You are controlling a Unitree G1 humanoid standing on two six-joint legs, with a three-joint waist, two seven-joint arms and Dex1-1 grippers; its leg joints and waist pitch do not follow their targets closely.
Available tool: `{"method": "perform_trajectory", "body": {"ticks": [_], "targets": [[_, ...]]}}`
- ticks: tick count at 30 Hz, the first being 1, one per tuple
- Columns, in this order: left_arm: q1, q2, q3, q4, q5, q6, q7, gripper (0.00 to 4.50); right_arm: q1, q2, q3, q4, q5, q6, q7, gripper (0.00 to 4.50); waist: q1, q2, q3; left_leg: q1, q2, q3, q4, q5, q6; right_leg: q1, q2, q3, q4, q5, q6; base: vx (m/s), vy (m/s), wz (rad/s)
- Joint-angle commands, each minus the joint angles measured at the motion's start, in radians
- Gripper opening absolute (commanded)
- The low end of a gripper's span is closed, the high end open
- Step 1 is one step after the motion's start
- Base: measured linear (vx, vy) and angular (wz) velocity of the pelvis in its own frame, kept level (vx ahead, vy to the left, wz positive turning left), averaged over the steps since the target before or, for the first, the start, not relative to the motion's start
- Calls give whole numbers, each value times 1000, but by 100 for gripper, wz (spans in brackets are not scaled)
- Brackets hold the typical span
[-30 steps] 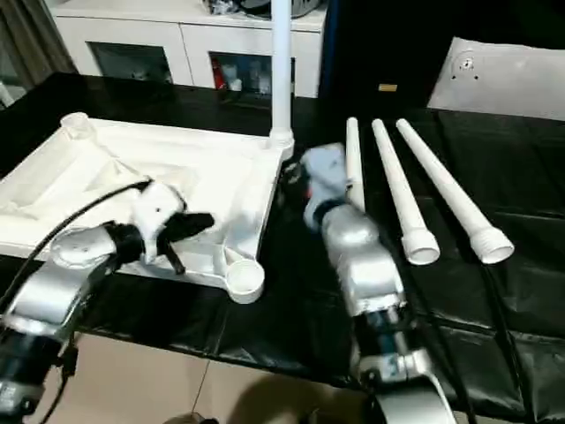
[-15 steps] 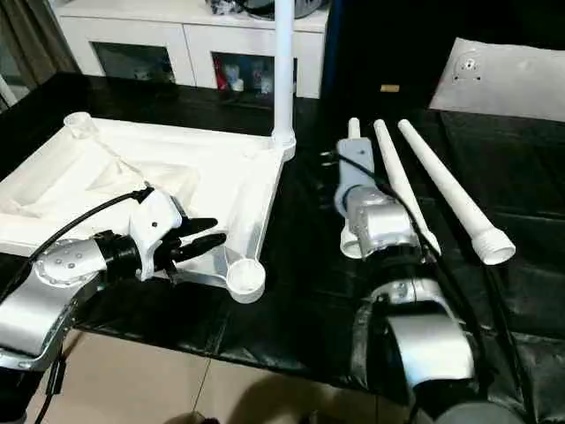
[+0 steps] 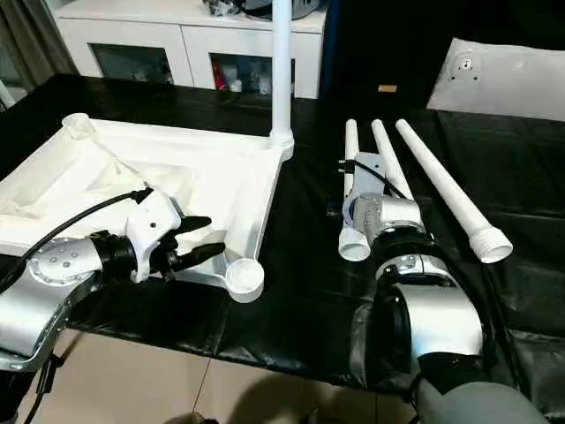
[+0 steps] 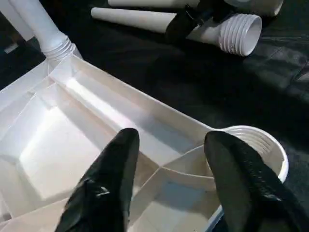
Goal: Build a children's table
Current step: Pick table leg
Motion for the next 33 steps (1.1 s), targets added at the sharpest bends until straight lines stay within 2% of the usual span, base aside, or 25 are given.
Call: {"method": "perform_trajectory", "body": {"ticks": [1, 4, 5, 6, 7, 9, 11, 13, 14, 18, 19, 20, 21, 22, 26, 27, 29, 33], "targets": [[-8, 9, -11, -20, 2, 7, -5, 246, -5, -4, -9, 18, 11, 10, -4, 450, 1, 0, -69, 7, 37, -11, -59, -180, -1, 54, -72, 46, -65, -181, -212, 0, 0, 0], [-8, 9, -11, -20, 2, 7, -5, 246, -5, -4, -9, 18, 11, 10, -4, 450, 1, -1, -69, 7, 37, -10, -58, -176, 2, 53, -72, 46, -65, -178, -214, 0, 0, 0], [-8, 9, -12, -20, 2, 7, -5, 254, -7, -5, -12, 22, 13, 11, -4, 422, 1, -1, -68, 7, 37, -10, -58, -179, 2, 53, -72, 46, -66, -183, -214, 0, 0, 0], [-9, 11, -14, -19, 2, 5, -5, 254, -11, -7, -19, 30, 19, 14, -2, 422, 0, -1, -69, 7, 37, -10, -58, -186, 1, 53, -72, 46, -66, -191, -213, 0, 0, 0], [-14, 16, -18, -20, -5, 8, -16, 268, -19, -18, -34, 39, 35, 42, 9, 415, -1, 8, -68, 10, 36, -11, -59, -199, -3, 51, -69, 45, -69, -195, -211, 0, 0, 0], [-22, 26, -23, -22, -14, 10, -33, 277, -35, -30, -42, 54, 44, 77, 37, 412, 1, 6, -68, 11, 36, -11, -58, -206, -2, 51, -68, 45, -67, -189, -215, 0, 0, 0], [-28, 34, -24, -17, -10, 6, -38, 288, -42, -31, -39, 60, 43, 83, 47, 386, 1, 8, -68, 7, 36, -12, -58, -205, -4, 54, -70, 44, -66, -184, -221, 0, 0, 0], [-32, 37, -21, -15, -10, 8, -42, 321, -45, -31, -39, 67, 41, 83, 50, 367, 2, 10, -68, 7, 37, -12, -58, -204, -6, 54, -71, 43, -66, -185, -224, 0, 0, 0], [-34, 38, -19, -14, -11, 9, -42, 325, -48, -31, -32, 74, 36, 84, 61, 355, 1, 7, -69, 7, 37, -12, -58, -203, -7, 55, -71, 43, -66, -182, -226, 0, 0, 0], [-37, 39, -16, -14, -14, 12, -44, 354, -51, -33, -30, 82, 35, 85, 67, 327, 2, 9, -69, 7, 37, -12, -57, -200, -5, 54, -71, 43, -64, -173, -232, 0, 0, 0], [-36, 40, -17, -15, -16, 13, -43, 362, -52, -36, -36, 89, 43, 87, 69, 320, 2, 16, -69, 8, 38, -12, -57, -205, -8, 53, -71, 43, -64, -175, -233, 0, 0, 0], [-36, 40, -17, -17, -21, 16, -45, 367, -52, -39, -37, 92, 45, 90, 73, 310, 2, 13, -69, 9, 38, -12, -57, -210, -9, 54, -70, 42, -65, -174, -235, 0, 0, 0], [-36, 40, -19, -20, -25, 18, -47, 375, -51, -43, -40, 95, 47, 93, 74, 300, 2, 13, -69, 8, 37, -12, -58, -212, -9, 54, -71, 43, -65, -176, -236, 0, 0, 0], [-37, 40, -19, -20, -25, 18, -48, 385, -51, -43, -40, 95, 47, 93, 74, 292, 2, 18, -68, 9, 37, -13, -58, -216, -11, 53, -70, 42, -65, -179, -235, 0, 0, 0], [-50, 34, -19, -13, -30, 13, -56, 407, -51, -55, -43, 93, 48, 96, 89, 262, 1, 16, -69, 8, 37, -12, -56, -215, -7, 55, -69, 42, -65, -172, -238, 0, 0, 0], [-53, 34, -19, -9, -28, 9, -55, 421, -52, -57, -45, 92, 50, 95, 92, 250, 3, 24, -69, 9, 37, -13, -56, -216, -9, 54, -70, 41, -64, -173, -239, 0, 0, 0], [-64, 30, -16, 8, -21, -4, -48, 432, -53, -63, -58, 87, 62, 88, 95, 244, 2, 20, -69, 8, 36, -12, -55, -216, -6, 57, -70, 41, -66, -176, -239, 0, 0, 0], [-80, 1, 16, 16, -42, -7, -17, 449, -50, -72, -97, 61, 97, 63, 96, 208, 2, 20, -71, 5, 36, -11, -53, -198, 1, 58, -71, 41, -66, -171, -239, 0, 0, 0]]}}
